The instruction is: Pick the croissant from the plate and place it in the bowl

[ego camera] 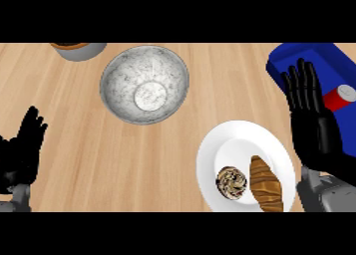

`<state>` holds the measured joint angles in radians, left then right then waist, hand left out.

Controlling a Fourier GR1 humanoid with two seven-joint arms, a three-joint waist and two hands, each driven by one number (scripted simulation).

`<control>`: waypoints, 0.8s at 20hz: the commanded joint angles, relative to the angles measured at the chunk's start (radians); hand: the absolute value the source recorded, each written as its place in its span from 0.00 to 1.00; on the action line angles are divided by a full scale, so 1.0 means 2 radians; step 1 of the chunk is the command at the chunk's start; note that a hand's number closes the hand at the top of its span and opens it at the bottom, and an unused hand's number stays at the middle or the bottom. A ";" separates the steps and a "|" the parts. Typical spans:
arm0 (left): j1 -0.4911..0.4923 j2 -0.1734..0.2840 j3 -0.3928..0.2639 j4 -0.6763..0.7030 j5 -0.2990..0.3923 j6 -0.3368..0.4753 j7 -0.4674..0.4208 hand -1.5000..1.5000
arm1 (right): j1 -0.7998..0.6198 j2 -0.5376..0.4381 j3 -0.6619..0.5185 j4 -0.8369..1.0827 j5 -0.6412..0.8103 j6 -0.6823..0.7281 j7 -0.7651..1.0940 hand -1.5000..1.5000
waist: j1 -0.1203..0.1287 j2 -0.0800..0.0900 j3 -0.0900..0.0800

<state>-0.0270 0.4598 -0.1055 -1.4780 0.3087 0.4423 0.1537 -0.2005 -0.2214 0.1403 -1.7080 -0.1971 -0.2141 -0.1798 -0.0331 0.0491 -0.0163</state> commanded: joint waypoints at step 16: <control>-0.111 0.018 -0.060 -0.027 -0.088 -0.027 -0.028 0.50 | -0.023 -0.263 -0.039 0.254 -0.041 0.496 -0.214 0.00 | 0.022 -0.019 0.010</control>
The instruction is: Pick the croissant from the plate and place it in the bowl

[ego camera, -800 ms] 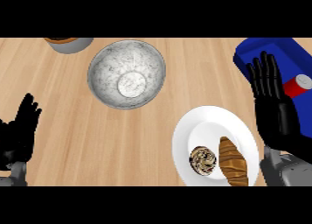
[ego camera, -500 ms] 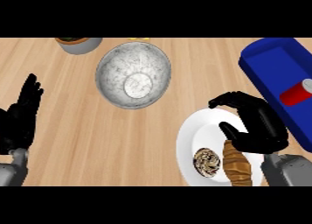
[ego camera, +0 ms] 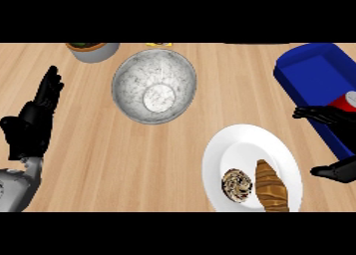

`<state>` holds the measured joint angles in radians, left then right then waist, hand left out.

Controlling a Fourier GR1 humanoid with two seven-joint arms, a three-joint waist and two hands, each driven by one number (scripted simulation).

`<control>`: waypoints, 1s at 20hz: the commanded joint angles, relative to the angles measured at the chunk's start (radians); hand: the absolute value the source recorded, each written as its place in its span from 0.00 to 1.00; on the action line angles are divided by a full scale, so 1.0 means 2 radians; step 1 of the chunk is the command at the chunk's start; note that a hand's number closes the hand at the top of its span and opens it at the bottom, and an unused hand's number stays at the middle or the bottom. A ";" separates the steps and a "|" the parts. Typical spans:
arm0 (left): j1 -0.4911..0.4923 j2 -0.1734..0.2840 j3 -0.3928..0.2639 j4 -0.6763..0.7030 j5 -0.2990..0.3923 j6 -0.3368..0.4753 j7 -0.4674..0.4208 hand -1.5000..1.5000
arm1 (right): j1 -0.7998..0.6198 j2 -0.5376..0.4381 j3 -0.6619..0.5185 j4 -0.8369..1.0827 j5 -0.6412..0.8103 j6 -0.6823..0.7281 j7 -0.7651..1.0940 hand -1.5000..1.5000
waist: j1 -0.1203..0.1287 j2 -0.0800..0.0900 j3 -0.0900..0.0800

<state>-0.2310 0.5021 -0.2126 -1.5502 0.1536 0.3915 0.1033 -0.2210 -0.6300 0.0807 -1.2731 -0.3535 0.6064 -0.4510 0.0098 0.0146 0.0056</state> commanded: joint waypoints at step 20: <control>0.010 -0.015 0.021 0.019 -0.022 -0.028 -0.019 0.50 | -0.112 -0.116 0.167 -0.097 0.276 0.082 -0.015 0.00 | -0.003 -0.007 -0.003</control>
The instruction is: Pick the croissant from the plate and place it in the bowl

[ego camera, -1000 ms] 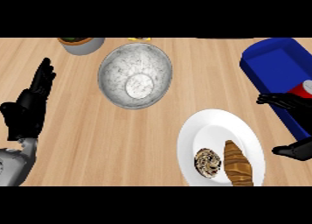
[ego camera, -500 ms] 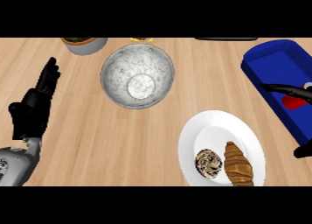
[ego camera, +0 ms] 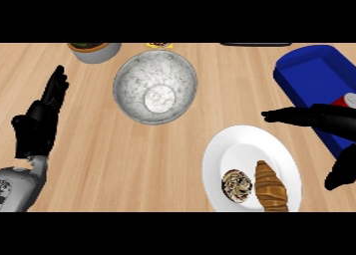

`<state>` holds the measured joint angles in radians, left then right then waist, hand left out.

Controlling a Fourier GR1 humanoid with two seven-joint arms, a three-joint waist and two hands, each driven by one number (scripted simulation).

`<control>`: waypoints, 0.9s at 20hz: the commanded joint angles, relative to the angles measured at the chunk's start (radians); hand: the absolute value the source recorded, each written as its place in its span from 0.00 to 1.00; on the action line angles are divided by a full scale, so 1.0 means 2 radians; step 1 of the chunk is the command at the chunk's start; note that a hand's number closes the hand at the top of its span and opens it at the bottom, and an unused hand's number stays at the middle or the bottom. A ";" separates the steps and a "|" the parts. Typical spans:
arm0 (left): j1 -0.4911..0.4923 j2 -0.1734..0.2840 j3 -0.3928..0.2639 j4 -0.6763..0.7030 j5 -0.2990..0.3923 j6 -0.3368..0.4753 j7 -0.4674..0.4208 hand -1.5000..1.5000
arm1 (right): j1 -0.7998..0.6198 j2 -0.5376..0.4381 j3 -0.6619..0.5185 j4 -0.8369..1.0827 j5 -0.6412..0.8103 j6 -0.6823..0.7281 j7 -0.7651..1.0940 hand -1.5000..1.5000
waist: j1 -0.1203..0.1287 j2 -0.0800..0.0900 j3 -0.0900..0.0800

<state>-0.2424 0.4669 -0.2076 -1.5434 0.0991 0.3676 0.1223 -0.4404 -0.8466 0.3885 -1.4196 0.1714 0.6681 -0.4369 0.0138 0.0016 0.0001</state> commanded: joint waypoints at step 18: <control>-0.001 -0.042 0.026 -0.010 -0.051 -0.028 0.028 0.50 | 0.032 0.078 0.097 0.014 0.227 0.003 0.019 0.00 | -0.005 0.000 0.000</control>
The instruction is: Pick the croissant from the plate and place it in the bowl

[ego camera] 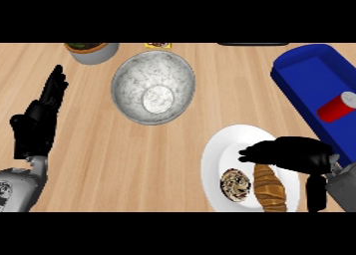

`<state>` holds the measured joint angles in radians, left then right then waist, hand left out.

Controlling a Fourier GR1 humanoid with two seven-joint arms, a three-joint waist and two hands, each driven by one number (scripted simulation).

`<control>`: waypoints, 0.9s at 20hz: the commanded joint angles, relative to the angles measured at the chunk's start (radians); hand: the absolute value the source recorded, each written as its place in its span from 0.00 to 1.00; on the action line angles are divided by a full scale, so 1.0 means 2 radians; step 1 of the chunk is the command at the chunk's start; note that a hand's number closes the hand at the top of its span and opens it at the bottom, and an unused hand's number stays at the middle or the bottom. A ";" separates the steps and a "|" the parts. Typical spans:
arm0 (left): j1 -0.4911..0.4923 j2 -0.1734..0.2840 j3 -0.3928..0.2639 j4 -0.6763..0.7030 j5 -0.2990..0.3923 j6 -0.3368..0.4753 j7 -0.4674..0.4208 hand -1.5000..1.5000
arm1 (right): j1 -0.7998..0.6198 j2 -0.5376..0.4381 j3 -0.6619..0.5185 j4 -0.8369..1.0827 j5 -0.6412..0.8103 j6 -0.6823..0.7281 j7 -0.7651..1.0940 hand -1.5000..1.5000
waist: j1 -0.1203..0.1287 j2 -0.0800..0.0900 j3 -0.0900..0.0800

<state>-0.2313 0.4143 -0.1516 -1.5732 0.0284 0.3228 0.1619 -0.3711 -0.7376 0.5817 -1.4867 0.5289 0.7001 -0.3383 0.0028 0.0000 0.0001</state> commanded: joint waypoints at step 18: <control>-0.011 -0.033 0.058 0.003 -0.039 -0.059 0.010 0.50 | 0.045 0.086 0.022 0.099 0.187 -0.101 -0.117 1.00 | 0.000 0.001 0.000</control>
<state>-0.2311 0.3371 -0.0668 -1.5920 -0.0532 0.2332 0.1875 -0.3007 -0.5751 0.5771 -1.3550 0.8199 0.5860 -0.4729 0.0045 -0.0072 -0.0051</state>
